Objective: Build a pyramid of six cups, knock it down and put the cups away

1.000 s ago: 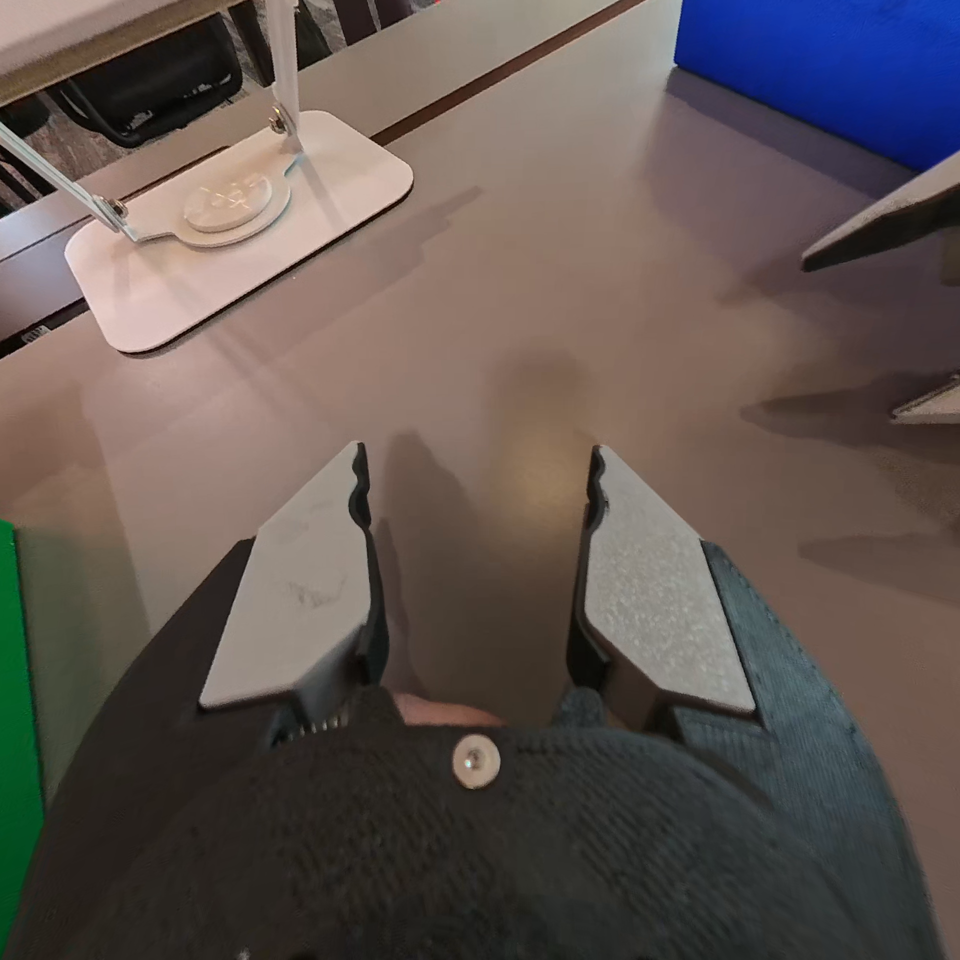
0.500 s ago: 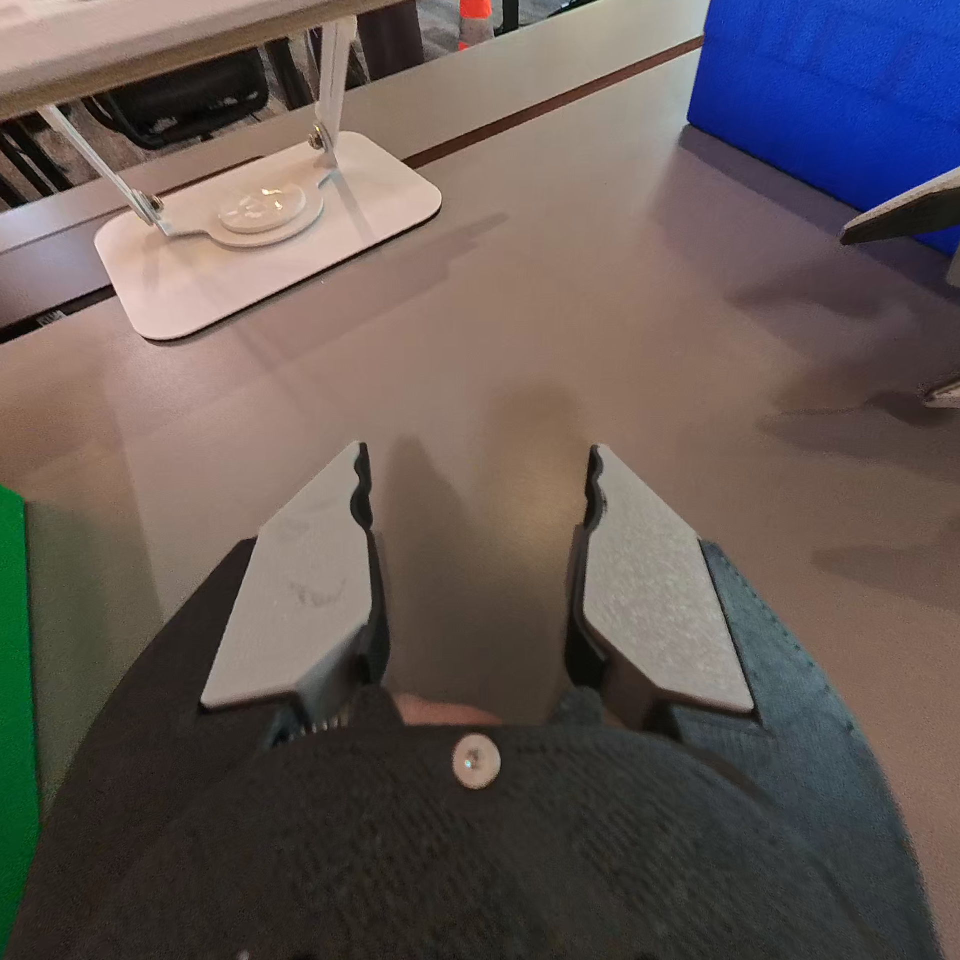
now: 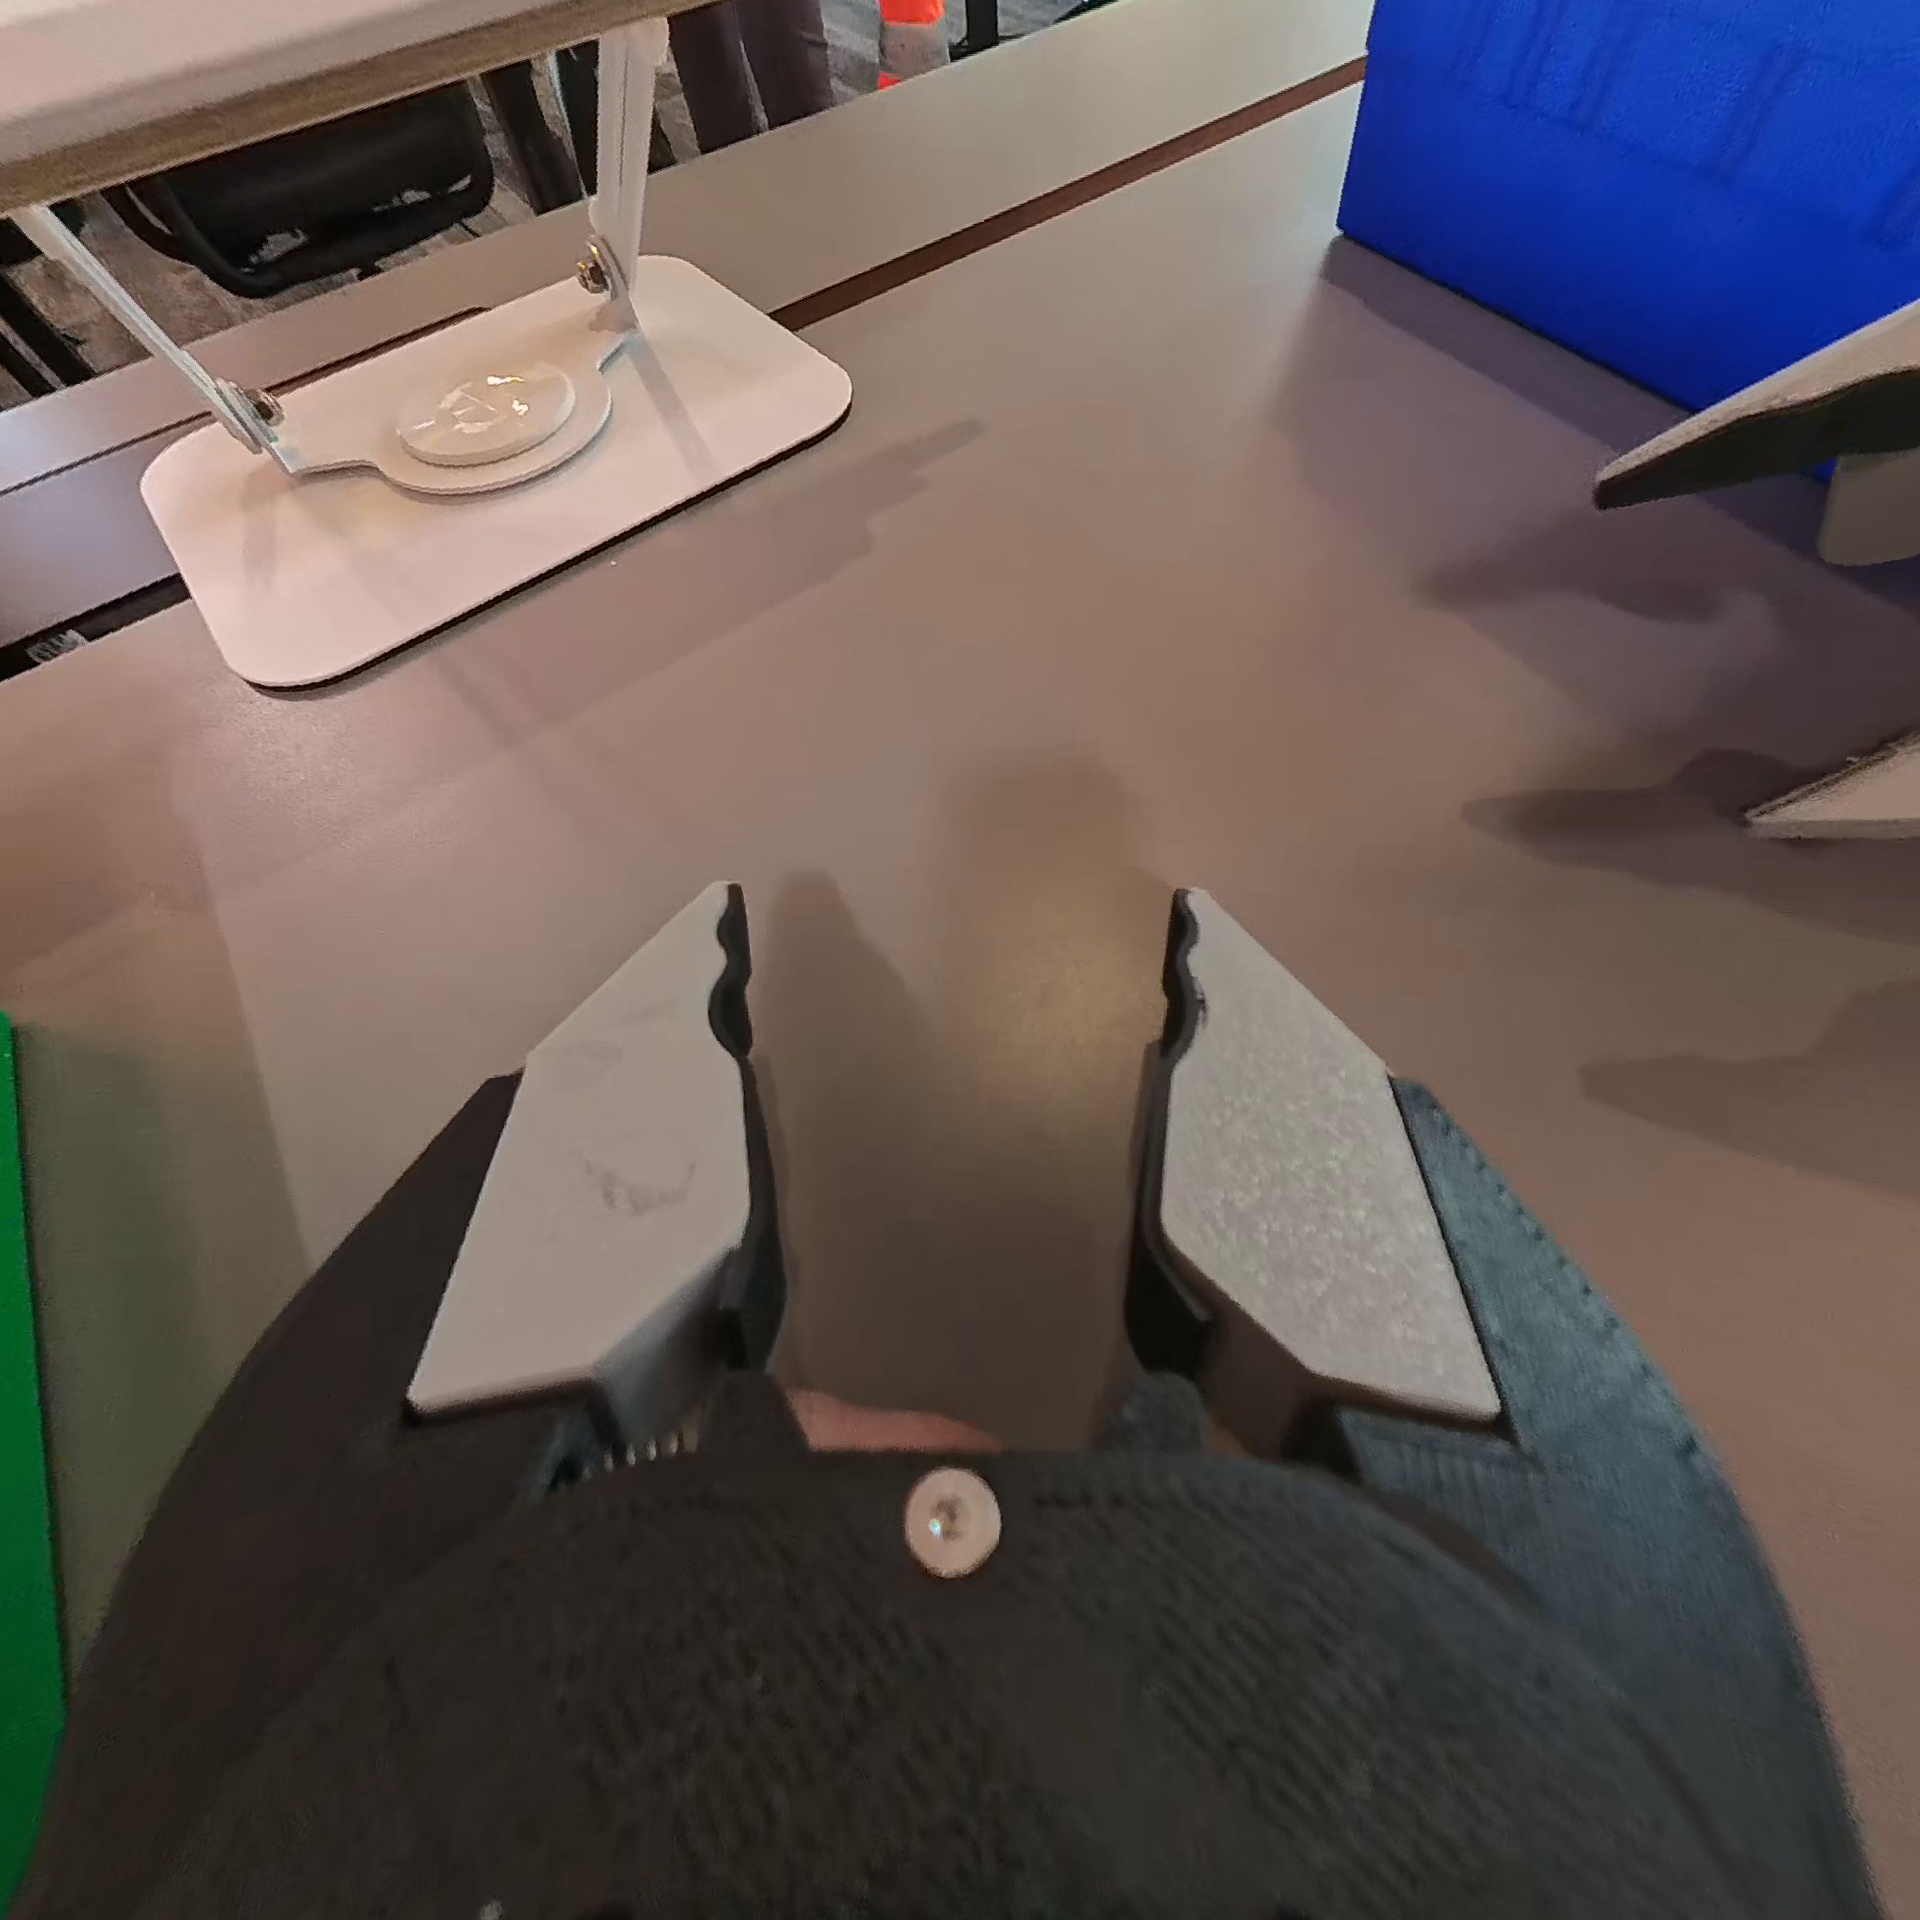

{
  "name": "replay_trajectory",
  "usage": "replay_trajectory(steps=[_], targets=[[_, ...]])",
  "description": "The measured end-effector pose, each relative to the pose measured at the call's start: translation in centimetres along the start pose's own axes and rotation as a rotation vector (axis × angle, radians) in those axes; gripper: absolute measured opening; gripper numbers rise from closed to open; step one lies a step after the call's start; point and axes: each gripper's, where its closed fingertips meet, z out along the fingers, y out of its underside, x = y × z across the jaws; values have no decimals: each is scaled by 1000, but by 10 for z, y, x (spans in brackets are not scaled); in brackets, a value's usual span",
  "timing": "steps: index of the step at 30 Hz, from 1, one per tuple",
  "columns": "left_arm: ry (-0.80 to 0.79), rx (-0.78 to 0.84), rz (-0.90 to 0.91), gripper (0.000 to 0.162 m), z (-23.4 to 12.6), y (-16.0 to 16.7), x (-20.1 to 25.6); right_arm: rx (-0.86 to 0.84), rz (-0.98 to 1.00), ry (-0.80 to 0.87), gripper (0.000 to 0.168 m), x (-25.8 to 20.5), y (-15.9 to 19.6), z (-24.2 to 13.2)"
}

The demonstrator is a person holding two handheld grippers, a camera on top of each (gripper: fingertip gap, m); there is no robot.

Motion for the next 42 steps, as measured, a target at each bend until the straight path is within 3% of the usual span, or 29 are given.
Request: replay_trajectory(steps=[24,34,37,42], targets=[[-6,-58,32,79,2,9,-2,-50,17,-1,60,6,8,3],[-51,21,26,80,-12,1,-5,-59,-43,26,59,4,9,2],[-125,40,-56,79,-40,-3,-14,-54,-54,40,59,4,8,1],[-289,241,-165,74,-143,-28,-48,-58,-61,47,59,5,8,1]])
